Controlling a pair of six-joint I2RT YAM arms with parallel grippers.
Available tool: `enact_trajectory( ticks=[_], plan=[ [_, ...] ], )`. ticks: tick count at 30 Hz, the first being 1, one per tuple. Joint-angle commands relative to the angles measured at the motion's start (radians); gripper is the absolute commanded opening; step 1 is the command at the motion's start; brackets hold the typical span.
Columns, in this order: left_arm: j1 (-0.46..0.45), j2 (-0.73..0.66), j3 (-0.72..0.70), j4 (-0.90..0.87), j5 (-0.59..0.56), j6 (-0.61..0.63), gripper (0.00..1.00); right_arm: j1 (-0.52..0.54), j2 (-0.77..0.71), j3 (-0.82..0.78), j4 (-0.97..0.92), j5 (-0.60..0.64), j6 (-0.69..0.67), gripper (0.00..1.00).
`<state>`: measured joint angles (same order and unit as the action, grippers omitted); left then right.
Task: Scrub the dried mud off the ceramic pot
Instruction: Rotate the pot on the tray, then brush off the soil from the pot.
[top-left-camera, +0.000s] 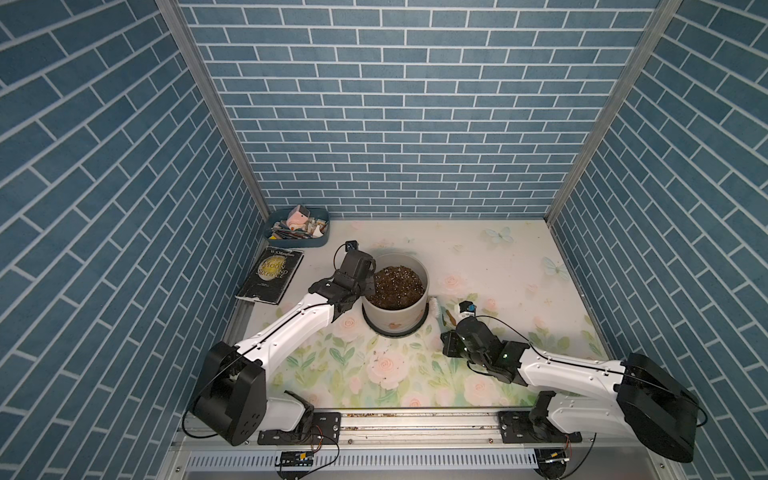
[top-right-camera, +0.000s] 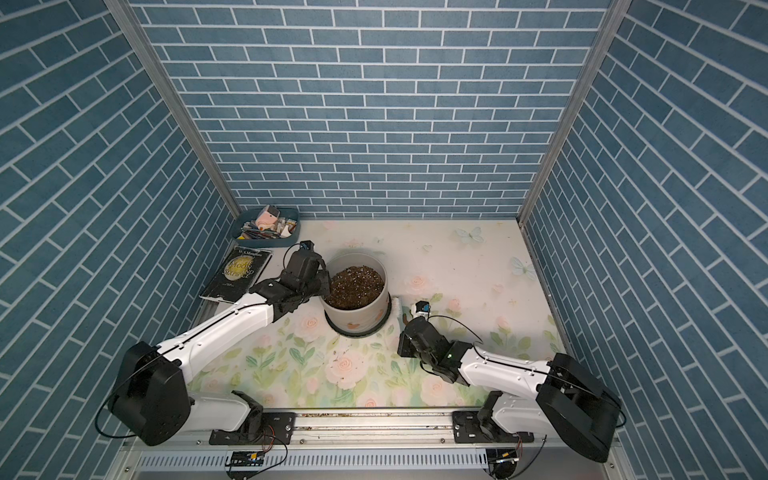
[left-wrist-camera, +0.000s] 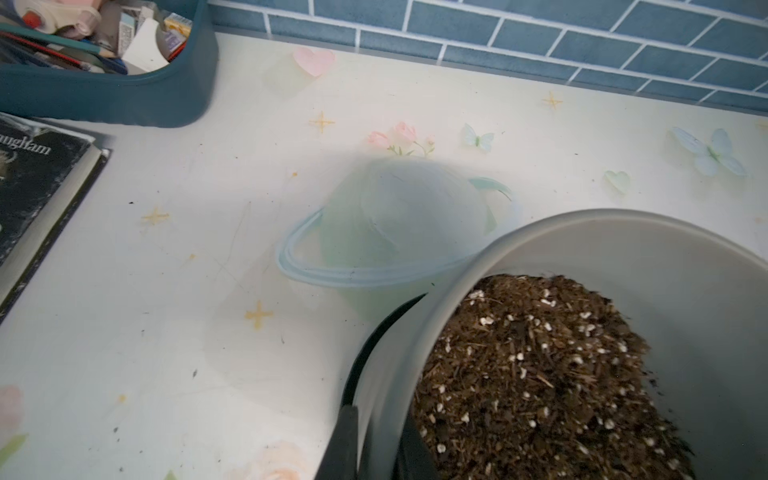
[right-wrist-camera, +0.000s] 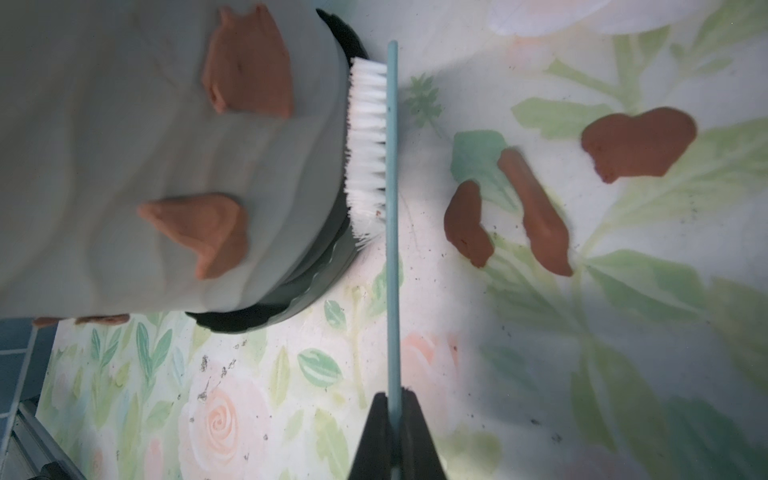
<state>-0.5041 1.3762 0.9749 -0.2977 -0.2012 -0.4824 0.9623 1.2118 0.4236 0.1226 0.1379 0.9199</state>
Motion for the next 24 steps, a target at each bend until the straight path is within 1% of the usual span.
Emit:
enact_trajectory(
  ticks=[1, 4, 8, 12, 19, 24],
  plan=[
    [0.008, 0.006, -0.024, -0.004, -0.009, -0.019, 0.07, -0.008, 0.02, 0.033, -0.002, 0.0, -0.003, 0.0],
    [0.007, 0.003, -0.027, -0.006, -0.009, -0.015, 0.03, -0.021, 0.041, 0.058, -0.005, -0.005, -0.018, 0.0],
    [0.008, -0.001, -0.027, -0.009, -0.007, -0.013, 0.02, -0.043, 0.06, 0.082, 0.01, -0.032, -0.043, 0.0],
    [0.008, -0.003, -0.025, -0.006, 0.003, -0.015, 0.0, -0.043, 0.06, 0.089, 0.078, -0.102, -0.071, 0.0],
    [0.008, 0.001, -0.024, -0.004, 0.009, -0.019, 0.0, -0.043, 0.019, 0.053, 0.121, -0.142, -0.055, 0.0],
    [0.008, 0.0, -0.029, -0.004, 0.01, -0.019, 0.0, -0.043, -0.04, 0.035, 0.169, -0.168, -0.036, 0.0]
  ],
)
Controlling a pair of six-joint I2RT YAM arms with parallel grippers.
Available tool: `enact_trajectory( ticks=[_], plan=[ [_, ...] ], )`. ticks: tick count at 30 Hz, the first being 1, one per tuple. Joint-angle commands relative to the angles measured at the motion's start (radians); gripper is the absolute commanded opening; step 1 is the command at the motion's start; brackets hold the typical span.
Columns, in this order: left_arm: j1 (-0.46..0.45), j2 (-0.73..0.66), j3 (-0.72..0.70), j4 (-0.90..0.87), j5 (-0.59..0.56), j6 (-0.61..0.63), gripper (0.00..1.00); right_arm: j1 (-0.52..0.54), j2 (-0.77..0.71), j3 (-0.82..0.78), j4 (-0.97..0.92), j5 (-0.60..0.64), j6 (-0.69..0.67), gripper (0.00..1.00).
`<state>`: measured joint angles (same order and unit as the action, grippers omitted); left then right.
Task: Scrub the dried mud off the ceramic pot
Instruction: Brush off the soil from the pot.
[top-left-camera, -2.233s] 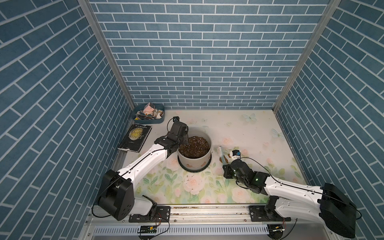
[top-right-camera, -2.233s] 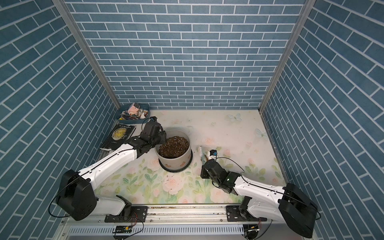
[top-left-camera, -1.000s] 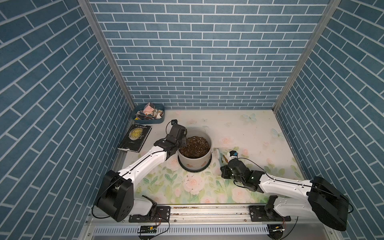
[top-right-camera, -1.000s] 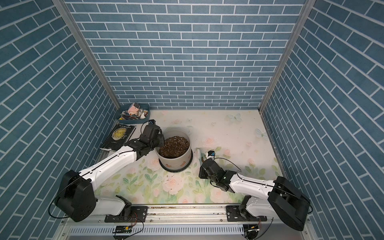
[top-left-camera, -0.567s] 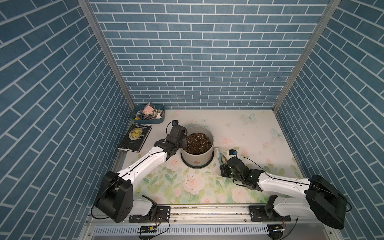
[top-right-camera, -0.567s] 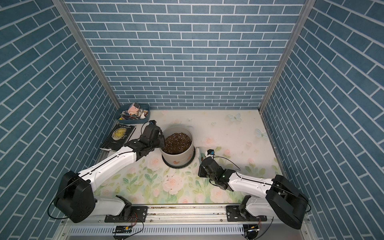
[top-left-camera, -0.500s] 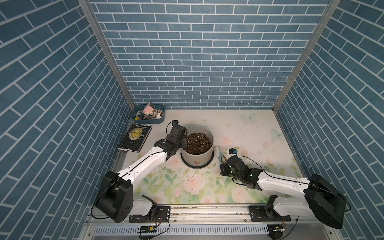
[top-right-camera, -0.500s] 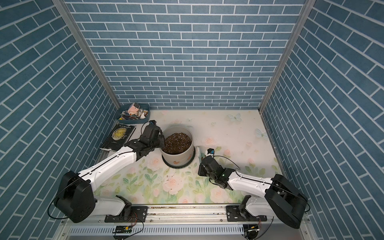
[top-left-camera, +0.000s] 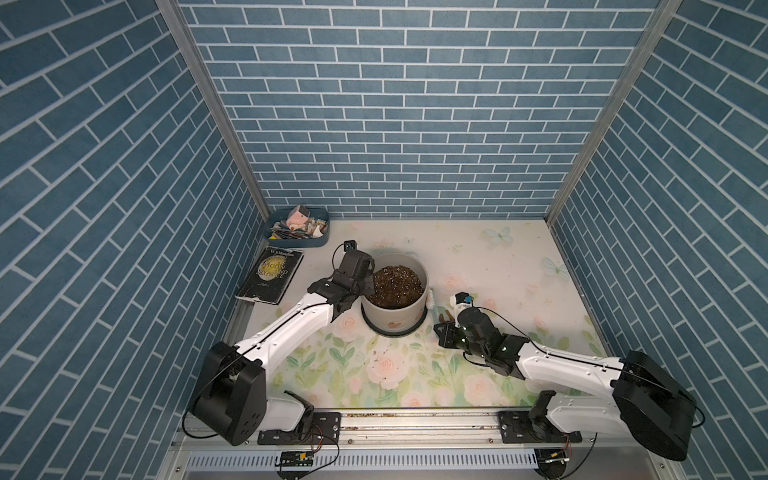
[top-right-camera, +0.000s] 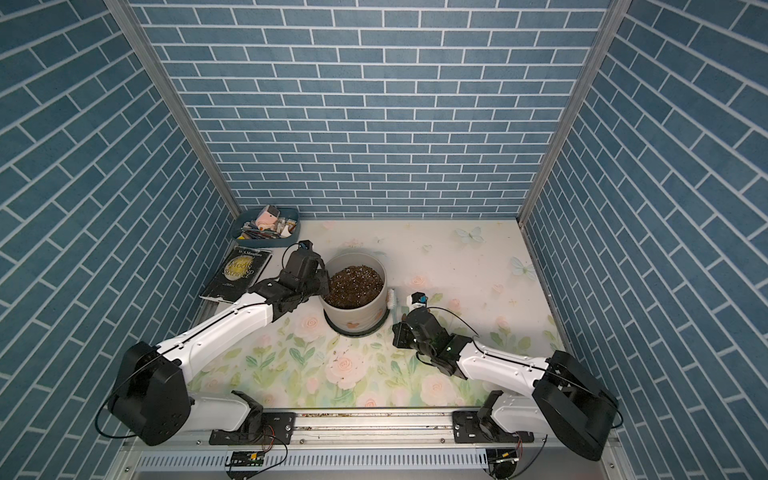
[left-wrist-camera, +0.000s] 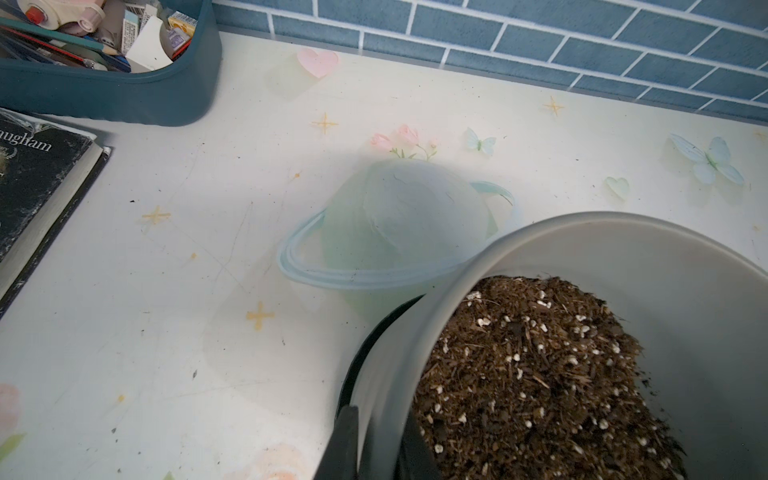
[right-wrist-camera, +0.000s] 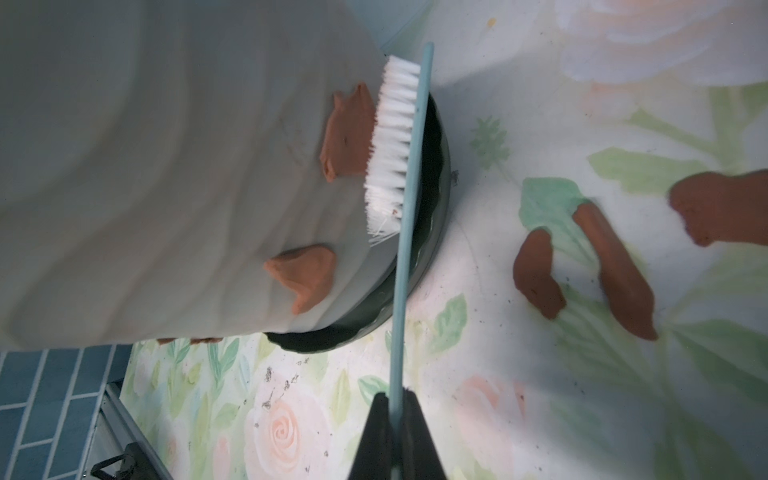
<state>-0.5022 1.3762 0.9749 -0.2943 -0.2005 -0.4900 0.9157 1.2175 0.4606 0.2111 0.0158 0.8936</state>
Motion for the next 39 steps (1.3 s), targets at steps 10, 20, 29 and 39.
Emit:
enact_trajectory(
  ticks=[10, 20, 29, 39],
  plan=[
    [0.005, -0.007, -0.041, -0.008, 0.005, -0.012, 0.0, -0.019, -0.088, 0.0, 0.018, -0.018, -0.009, 0.0],
    [0.006, -0.006, -0.041, -0.01, 0.003, -0.012, 0.0, -0.047, -0.09, 0.008, -0.118, 0.068, -0.041, 0.0],
    [0.006, -0.009, -0.039, -0.01, 0.006, -0.013, 0.0, -0.029, 0.041, 0.039, -0.057, 0.044, -0.068, 0.0],
    [0.006, -0.011, -0.028, -0.019, 0.003, -0.012, 0.0, 0.023, -0.011, 0.085, -0.201, 0.178, -0.078, 0.0]
  ],
)
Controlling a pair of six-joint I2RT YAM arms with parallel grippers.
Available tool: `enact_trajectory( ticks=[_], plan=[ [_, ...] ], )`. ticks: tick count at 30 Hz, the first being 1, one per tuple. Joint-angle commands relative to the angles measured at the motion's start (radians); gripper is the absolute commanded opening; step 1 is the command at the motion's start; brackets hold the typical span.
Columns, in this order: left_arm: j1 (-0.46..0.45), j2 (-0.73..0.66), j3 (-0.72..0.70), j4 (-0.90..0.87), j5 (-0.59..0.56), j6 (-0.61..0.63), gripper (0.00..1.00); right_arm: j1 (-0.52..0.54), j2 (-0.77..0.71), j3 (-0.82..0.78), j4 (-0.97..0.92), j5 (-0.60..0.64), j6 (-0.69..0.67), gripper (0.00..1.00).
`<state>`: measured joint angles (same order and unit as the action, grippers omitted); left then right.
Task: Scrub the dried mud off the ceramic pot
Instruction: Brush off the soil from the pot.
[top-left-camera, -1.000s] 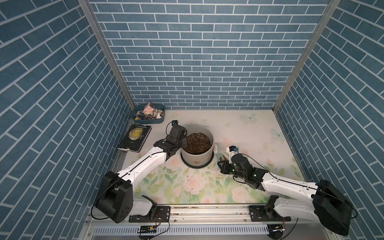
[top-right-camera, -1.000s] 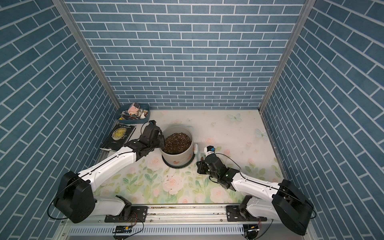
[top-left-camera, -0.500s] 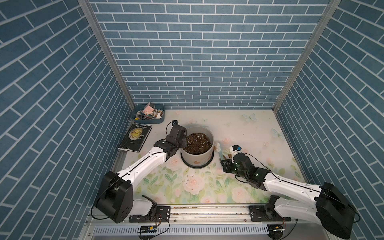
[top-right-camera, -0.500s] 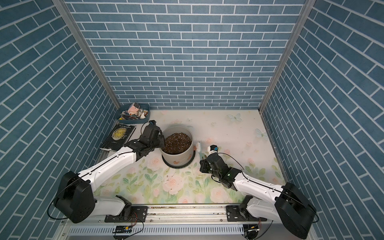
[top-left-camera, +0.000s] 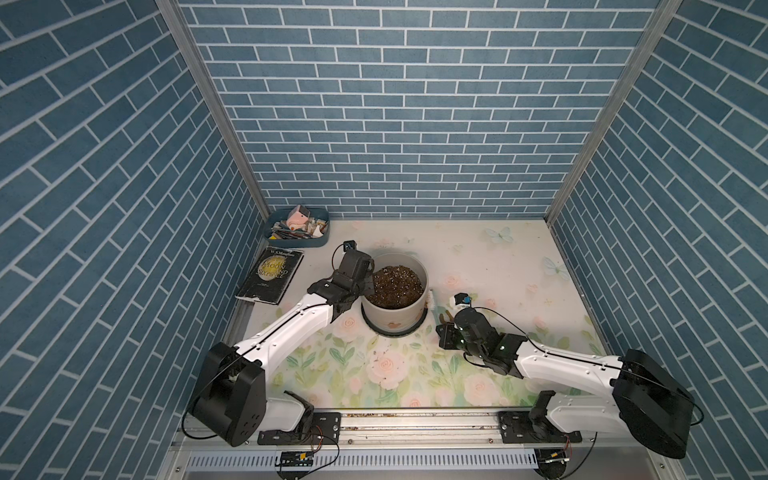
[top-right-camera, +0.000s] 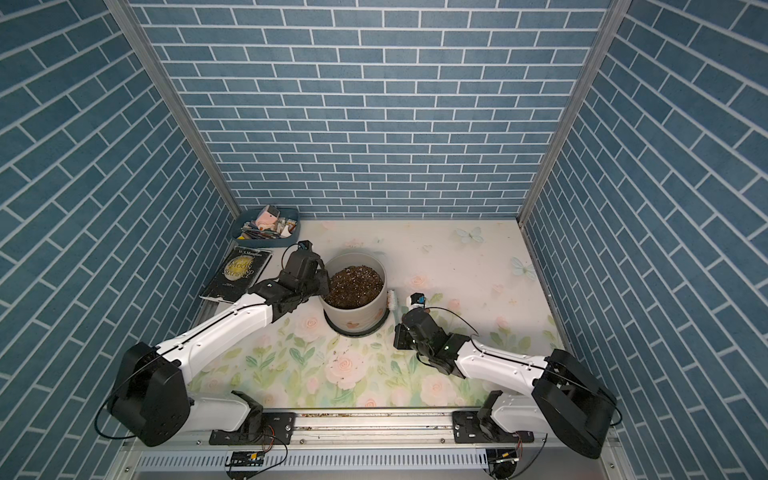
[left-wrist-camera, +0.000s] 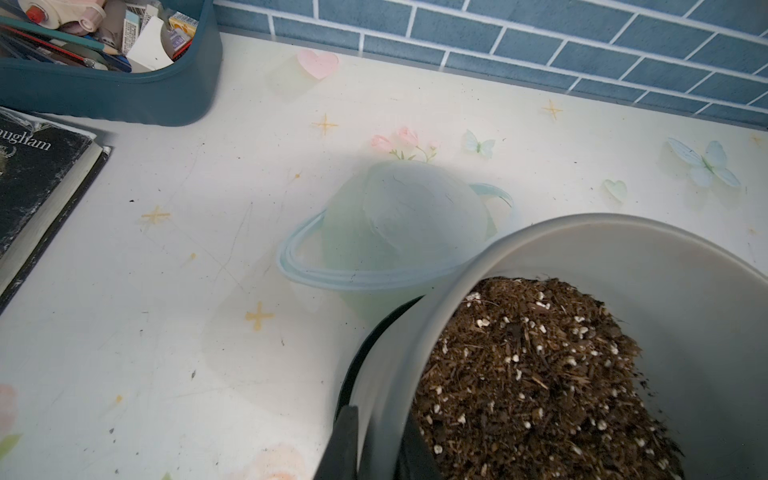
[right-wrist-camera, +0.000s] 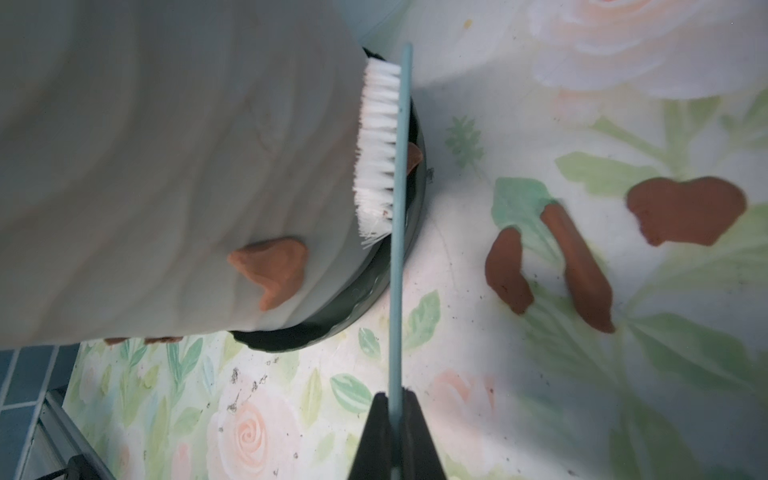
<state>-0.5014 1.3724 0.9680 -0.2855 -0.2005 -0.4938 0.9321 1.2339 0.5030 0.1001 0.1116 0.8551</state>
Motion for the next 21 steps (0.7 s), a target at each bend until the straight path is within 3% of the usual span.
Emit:
enact_trajectory(
  ticks=[1, 9, 14, 18, 21],
  plan=[
    [0.005, -0.007, -0.022, -0.029, 0.003, -0.006, 0.0, 0.006, -0.031, 0.058, -0.135, 0.107, -0.042, 0.0],
    [0.005, -0.011, -0.028, -0.03, -0.002, -0.006, 0.0, -0.013, -0.018, 0.159, -0.319, 0.227, -0.101, 0.0],
    [0.004, -0.012, -0.03, -0.029, -0.002, -0.006, 0.0, -0.099, 0.09, 0.201, -0.347, 0.184, -0.175, 0.0],
    [0.004, -0.012, -0.035, -0.027, -0.001, -0.008, 0.0, -0.237, 0.226, 0.234, -0.314, 0.024, -0.252, 0.0],
    [0.004, -0.013, -0.04, -0.027, -0.001, -0.008, 0.0, -0.242, 0.256, 0.299, -0.387, 0.066, -0.271, 0.0]
  ],
)
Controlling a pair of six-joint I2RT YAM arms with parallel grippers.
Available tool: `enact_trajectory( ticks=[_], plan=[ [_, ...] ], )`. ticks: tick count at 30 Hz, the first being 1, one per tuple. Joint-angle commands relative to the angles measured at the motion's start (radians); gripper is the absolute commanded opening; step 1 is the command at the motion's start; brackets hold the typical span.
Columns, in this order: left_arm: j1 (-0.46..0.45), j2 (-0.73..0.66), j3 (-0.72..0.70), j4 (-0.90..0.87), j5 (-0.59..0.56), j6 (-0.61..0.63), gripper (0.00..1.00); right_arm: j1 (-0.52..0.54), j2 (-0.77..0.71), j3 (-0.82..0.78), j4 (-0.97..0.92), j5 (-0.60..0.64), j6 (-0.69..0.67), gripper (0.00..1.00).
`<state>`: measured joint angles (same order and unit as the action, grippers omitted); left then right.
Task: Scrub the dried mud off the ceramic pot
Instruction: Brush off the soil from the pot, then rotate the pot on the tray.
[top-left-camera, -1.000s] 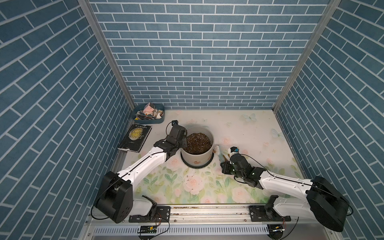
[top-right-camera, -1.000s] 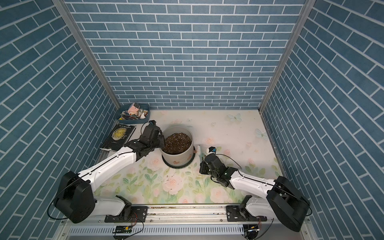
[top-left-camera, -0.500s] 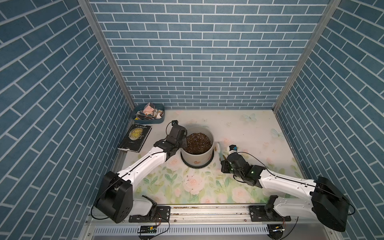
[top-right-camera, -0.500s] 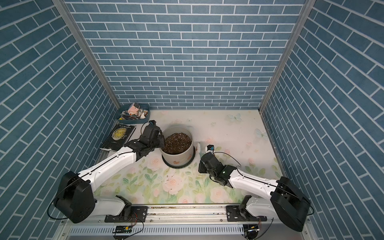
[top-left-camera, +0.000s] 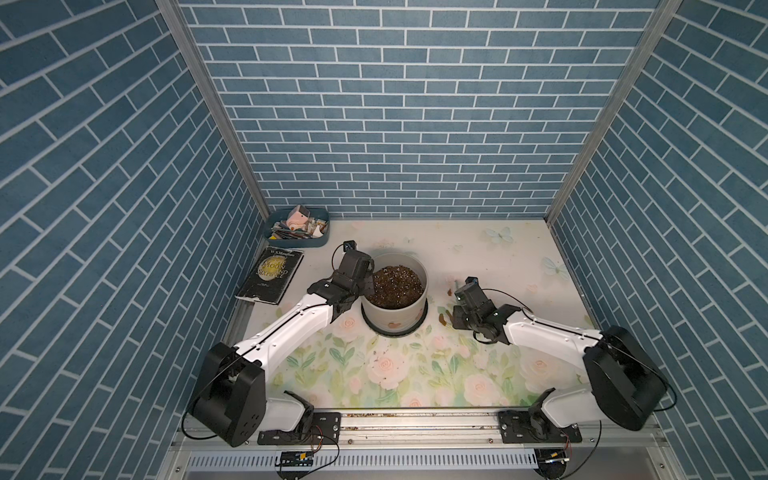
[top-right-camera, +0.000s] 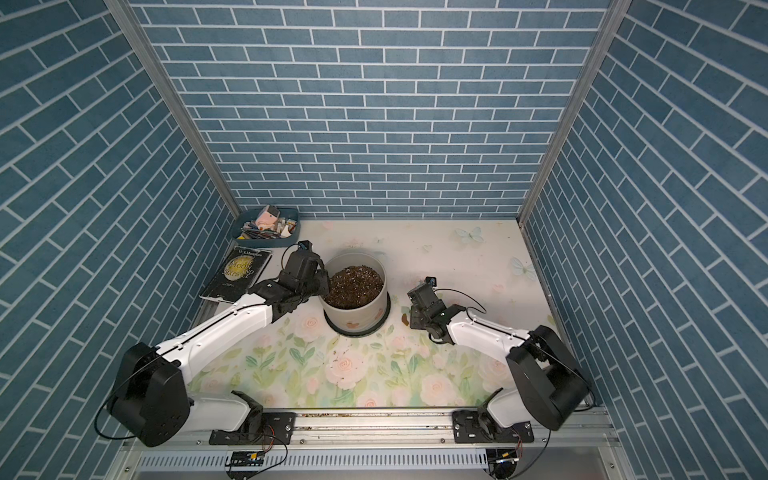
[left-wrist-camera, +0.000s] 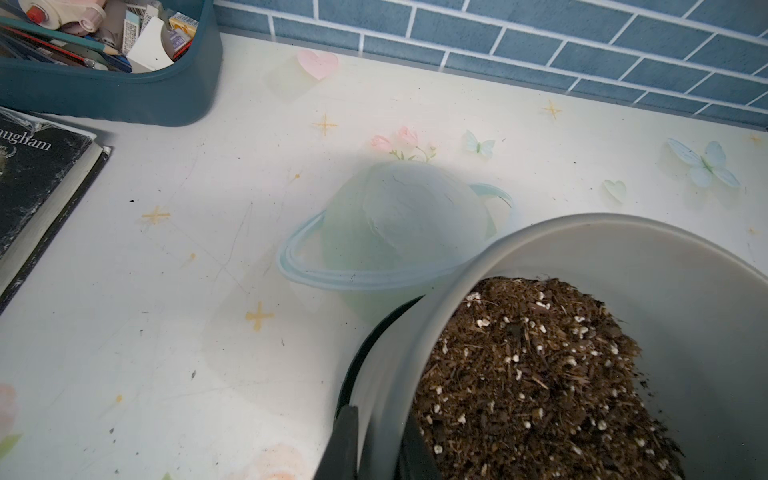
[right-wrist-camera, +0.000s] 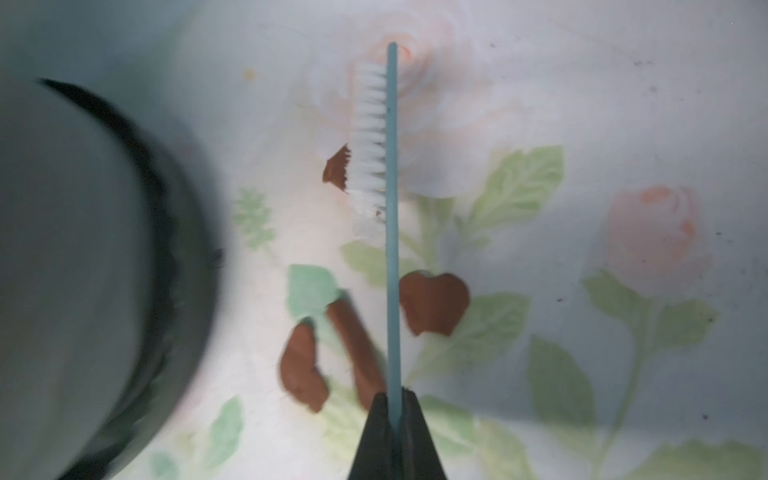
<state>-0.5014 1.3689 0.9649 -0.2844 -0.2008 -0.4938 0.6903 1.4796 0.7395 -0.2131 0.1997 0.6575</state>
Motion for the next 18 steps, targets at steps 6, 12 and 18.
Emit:
enact_trajectory(
  ticks=[6, 12, 18],
  plan=[
    [0.005, -0.017, -0.049, -0.017, 0.0, -0.012, 0.19, 0.002, -0.154, 0.068, -0.067, -0.03, -0.097, 0.0],
    [0.005, -0.032, -0.033, -0.019, -0.01, -0.008, 0.43, 0.002, -0.095, 0.06, -0.076, -0.039, -0.09, 0.0],
    [0.009, 0.002, 0.029, -0.035, -0.032, 0.012, 0.54, 0.019, -0.15, 0.031, 0.002, -0.056, -0.067, 0.0]
  ],
)
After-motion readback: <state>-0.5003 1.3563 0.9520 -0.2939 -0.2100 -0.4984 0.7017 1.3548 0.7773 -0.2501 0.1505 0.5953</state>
